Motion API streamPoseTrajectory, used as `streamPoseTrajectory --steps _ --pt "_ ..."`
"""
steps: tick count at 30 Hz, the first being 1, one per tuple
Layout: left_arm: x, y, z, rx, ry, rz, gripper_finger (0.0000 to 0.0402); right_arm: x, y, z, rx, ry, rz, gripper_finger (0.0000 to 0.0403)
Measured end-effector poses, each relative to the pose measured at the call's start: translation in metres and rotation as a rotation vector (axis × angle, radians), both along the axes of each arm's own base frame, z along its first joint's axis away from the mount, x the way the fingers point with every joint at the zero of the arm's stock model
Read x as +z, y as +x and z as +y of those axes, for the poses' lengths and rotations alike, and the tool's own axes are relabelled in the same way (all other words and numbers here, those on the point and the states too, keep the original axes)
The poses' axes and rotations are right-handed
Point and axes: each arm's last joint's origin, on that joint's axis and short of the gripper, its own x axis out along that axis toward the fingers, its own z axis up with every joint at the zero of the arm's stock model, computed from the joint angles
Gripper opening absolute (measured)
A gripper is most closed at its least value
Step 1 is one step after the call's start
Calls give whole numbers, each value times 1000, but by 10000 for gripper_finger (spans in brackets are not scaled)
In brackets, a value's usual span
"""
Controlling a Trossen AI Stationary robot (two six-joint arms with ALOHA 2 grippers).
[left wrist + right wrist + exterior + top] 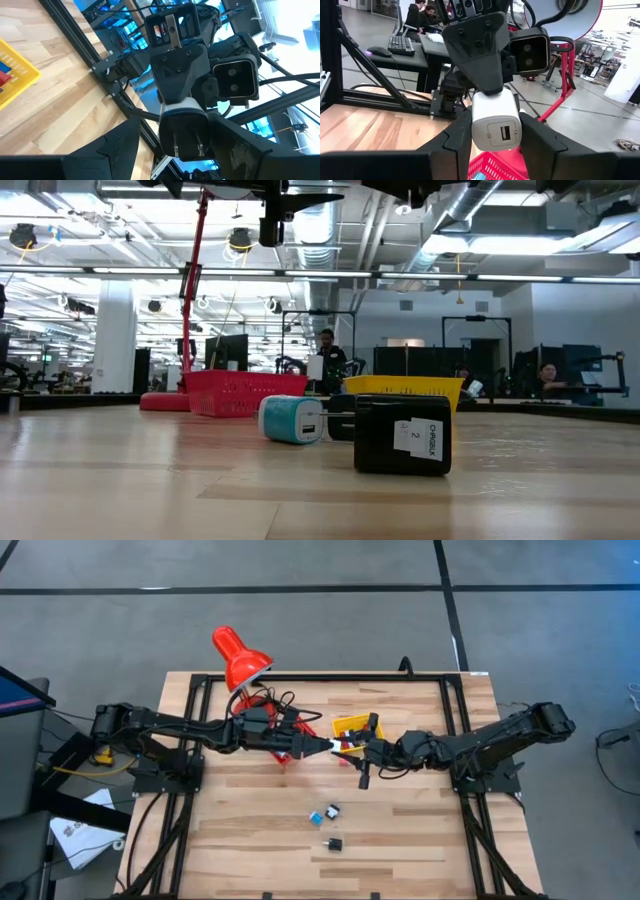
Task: Pick & Place Office items
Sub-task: Put the white charger adapter into the red bin
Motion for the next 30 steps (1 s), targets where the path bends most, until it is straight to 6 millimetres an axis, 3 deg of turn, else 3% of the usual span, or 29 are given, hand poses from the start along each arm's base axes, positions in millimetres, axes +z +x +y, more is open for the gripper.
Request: streamPoseTrajectory --steps 6,18,30 --pt "0 0 -1 -4 0 1 215 0 0 0 -1 0 0 128" --pt "0 0 -1 -5 5 -2 134 0 0 0 0 11 1 130" --pt "0 0 -1 -8 45 3 135 1 0 1 37 38 -11 220"
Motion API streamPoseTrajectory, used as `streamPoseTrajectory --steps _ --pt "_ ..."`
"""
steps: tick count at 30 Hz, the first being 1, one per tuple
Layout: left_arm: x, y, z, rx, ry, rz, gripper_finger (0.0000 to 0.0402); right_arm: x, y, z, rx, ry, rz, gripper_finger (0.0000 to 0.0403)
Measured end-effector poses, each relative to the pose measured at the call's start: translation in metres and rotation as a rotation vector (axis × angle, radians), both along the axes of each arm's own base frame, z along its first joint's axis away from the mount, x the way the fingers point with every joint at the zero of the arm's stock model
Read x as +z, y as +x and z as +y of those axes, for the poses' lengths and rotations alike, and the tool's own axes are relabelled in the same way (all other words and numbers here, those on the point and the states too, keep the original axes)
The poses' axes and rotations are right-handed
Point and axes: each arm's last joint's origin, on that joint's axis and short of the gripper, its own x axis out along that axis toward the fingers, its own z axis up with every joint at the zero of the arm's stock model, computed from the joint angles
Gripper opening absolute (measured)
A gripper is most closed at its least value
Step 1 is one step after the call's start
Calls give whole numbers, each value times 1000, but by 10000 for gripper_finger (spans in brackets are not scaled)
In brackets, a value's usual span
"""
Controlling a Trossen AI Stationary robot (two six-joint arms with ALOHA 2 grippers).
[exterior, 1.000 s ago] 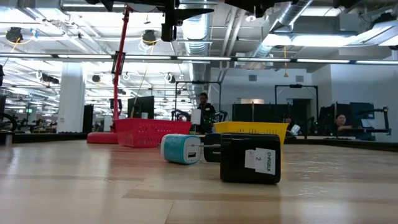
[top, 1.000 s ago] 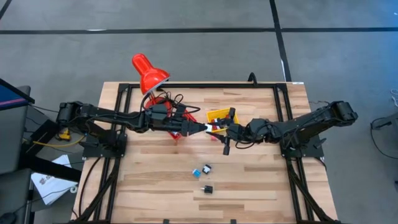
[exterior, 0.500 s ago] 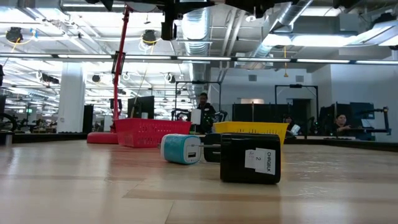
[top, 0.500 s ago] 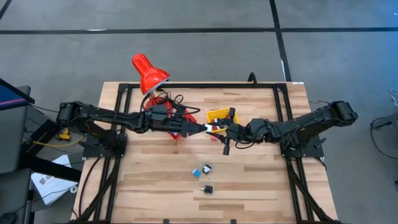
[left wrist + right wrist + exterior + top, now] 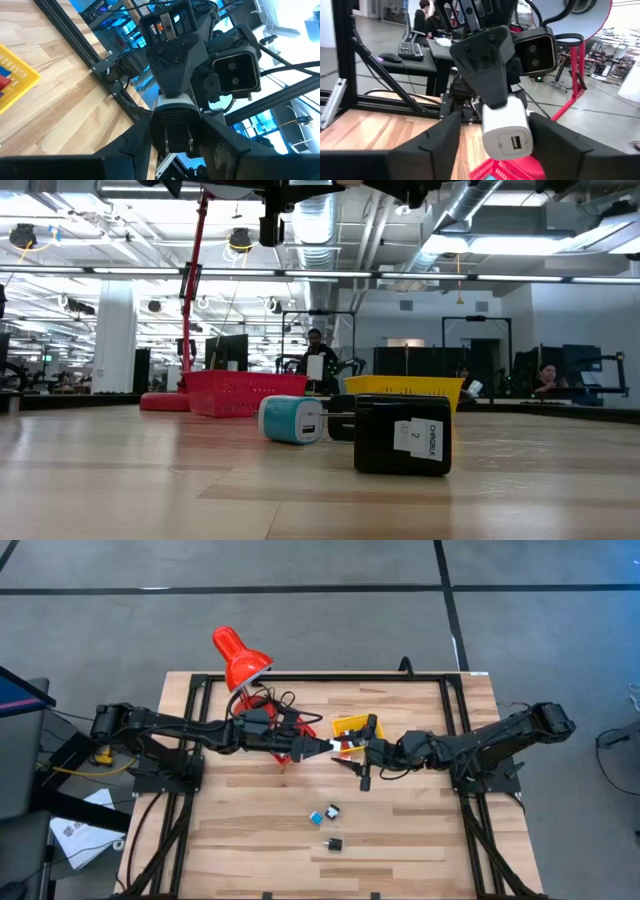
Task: Pick & Place Office items
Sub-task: Put the white charger adapter into the red bin
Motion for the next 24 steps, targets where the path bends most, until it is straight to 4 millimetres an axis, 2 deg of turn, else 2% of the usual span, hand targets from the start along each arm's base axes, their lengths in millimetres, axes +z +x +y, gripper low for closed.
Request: streamPoseTrajectory --steps 6,10,14,18,24 --pt "-2 0 0 -5 80 17 137 1 -4 3 8 1 13 282" --pt "-11 -1 3 -3 159 113 135 21 -23 3 15 52 -21 306" --pt "-24 -5 9 65 218 265 135 38 -48 -1 19 55 -14 313" --pt "-42 -14 22 168 259 483 135 44 -69 -9 6 94 37 312" --pt "-60 -31 43 244 255 738 134 44 -80 -16 -22 188 74 312"
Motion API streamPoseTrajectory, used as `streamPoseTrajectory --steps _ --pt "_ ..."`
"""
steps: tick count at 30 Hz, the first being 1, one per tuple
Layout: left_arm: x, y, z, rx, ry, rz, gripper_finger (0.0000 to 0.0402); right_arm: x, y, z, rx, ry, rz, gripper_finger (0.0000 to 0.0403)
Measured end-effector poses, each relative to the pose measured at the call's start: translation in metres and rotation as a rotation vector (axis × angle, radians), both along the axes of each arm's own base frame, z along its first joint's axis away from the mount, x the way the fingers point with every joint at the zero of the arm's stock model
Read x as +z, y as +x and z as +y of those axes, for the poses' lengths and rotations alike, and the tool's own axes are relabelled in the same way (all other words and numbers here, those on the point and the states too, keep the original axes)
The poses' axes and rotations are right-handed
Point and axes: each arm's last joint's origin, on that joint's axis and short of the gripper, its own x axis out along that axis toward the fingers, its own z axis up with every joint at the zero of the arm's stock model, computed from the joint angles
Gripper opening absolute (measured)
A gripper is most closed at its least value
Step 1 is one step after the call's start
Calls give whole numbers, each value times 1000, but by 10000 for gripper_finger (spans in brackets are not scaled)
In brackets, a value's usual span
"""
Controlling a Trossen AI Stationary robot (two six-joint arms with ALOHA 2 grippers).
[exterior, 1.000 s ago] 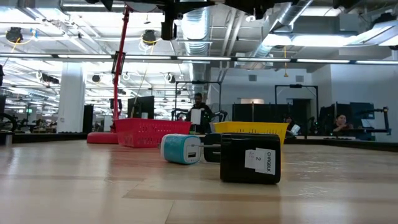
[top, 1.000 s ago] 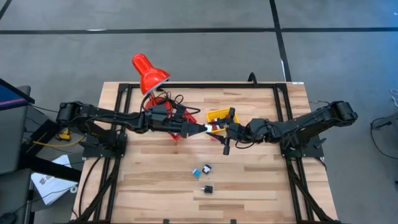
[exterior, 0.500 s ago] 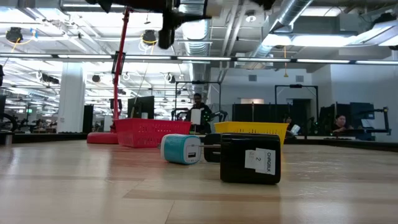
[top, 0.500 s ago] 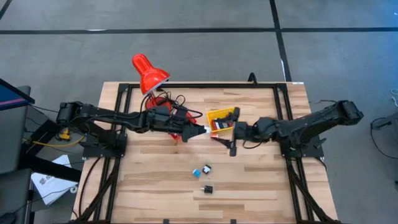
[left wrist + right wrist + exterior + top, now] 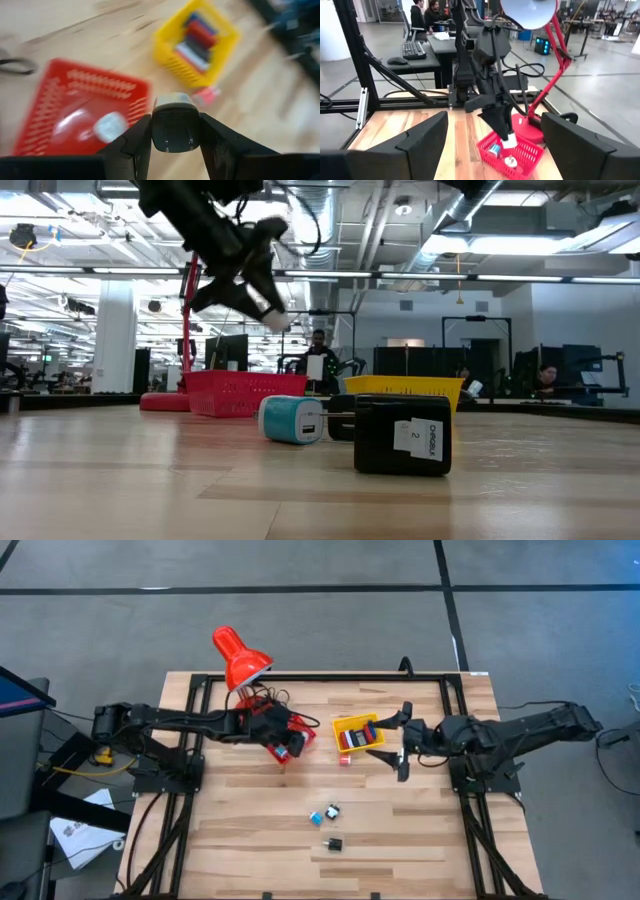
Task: Pick & Place Office items
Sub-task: Put the white charger adapter into the red bin
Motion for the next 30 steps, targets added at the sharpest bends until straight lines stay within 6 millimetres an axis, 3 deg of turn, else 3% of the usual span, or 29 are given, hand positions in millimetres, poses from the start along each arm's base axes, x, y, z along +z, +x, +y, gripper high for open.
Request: streamPoseTrajectory --steps 6,14,19,30 --pt "-8 -12 17 97 -13 115 134 -8 10 1 -5 13 34 312" --pt "-18 -22 24 133 -29 248 134 -29 36 7 -6 1 91 312" --pt "-31 -18 26 135 -39 309 134 -28 46 9 0 -11 27 312" --pt "-67 -4 29 133 -58 426 137 -23 44 9 0 -11 -9 312"
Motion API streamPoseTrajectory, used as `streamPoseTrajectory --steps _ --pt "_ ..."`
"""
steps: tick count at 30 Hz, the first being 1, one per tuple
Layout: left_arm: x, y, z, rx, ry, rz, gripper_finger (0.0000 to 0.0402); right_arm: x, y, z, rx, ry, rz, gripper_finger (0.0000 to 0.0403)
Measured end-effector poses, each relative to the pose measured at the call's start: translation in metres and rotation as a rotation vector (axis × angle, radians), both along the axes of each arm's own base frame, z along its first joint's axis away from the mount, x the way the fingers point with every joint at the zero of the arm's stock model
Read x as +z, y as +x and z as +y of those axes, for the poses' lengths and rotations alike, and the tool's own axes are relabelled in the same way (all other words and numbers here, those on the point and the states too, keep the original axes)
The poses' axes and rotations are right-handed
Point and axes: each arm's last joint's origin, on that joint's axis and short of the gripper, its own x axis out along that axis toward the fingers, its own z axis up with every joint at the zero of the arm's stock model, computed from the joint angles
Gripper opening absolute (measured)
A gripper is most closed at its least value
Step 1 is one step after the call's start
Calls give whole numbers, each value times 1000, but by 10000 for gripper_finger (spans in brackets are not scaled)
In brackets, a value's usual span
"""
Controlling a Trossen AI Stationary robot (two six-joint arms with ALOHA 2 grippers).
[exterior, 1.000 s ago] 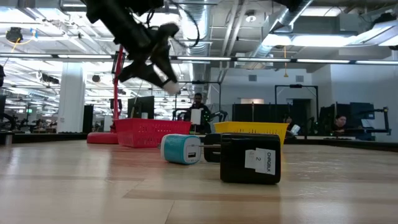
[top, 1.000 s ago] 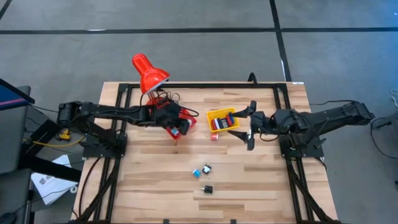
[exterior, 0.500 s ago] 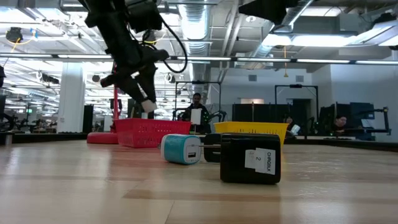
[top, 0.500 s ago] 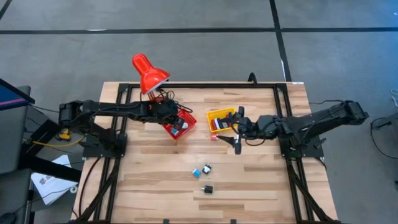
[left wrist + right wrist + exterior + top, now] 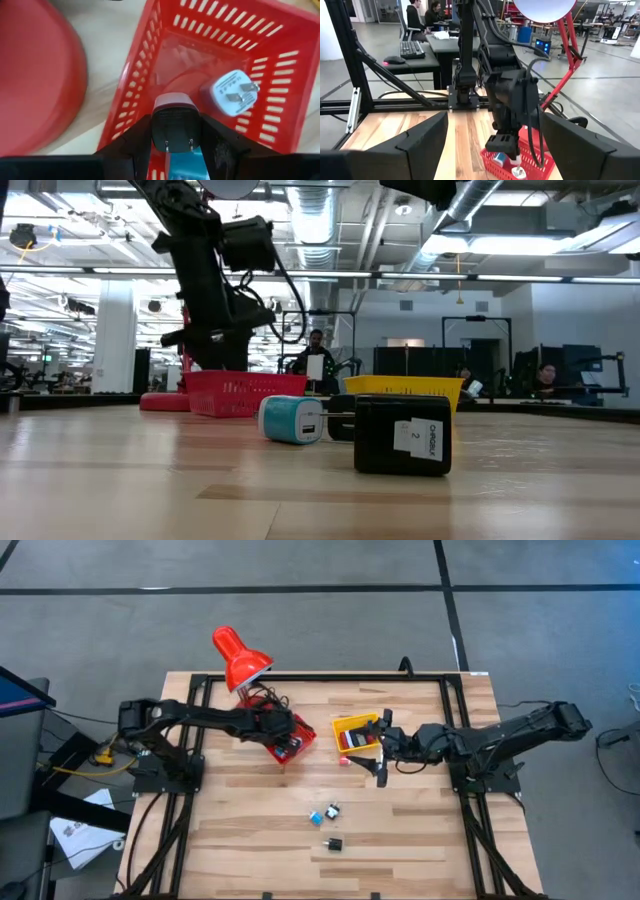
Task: Pick & Place Office items
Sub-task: Put the white charger adapter into the red bin
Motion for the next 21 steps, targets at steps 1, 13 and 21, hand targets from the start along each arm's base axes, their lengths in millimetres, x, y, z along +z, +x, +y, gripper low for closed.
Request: streamPoseTrajectory --steps 1,13,21 --pt "-2 1 0 -1 -3 -3 137 0 0 0 0 0 0 312" --pt "-5 4 -1 -21 -54 -20 140 -1 0 0 2 -3 14 312" --pt "-5 4 -1 -24 -61 -24 166 -1 0 0 2 -3 15 312"
